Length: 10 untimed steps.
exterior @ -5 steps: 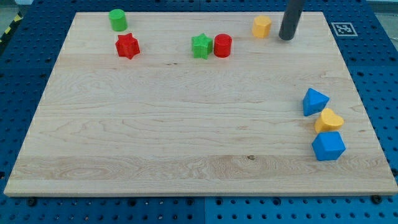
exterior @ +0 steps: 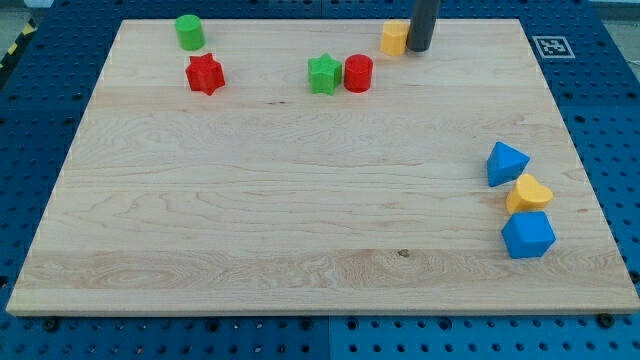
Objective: Slide the yellow hexagon to the top center of the board
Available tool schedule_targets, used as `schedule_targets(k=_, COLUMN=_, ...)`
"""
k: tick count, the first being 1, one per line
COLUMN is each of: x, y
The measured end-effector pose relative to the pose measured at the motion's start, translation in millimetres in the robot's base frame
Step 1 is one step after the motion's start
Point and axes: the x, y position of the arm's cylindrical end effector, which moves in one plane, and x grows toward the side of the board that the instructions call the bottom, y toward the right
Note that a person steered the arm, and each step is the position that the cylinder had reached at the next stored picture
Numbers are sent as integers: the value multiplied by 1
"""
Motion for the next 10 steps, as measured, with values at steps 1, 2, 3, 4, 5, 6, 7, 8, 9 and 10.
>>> schedule_targets(k=1, x=-16, y=4)
schedule_targets(k=2, x=-20, y=4)
schedule_targets(k=3, x=-19, y=4)
schedule_targets(k=4, x=-18, y=4)
schedule_targets(k=5, x=-16, y=4)
schedule_targets(k=6, x=-16, y=4)
schedule_targets(k=7, x=-13, y=2)
schedule_targets(k=8, x=-12, y=-10)
schedule_targets(k=9, x=-12, y=-27)
schedule_targets(k=10, x=-12, y=-35)
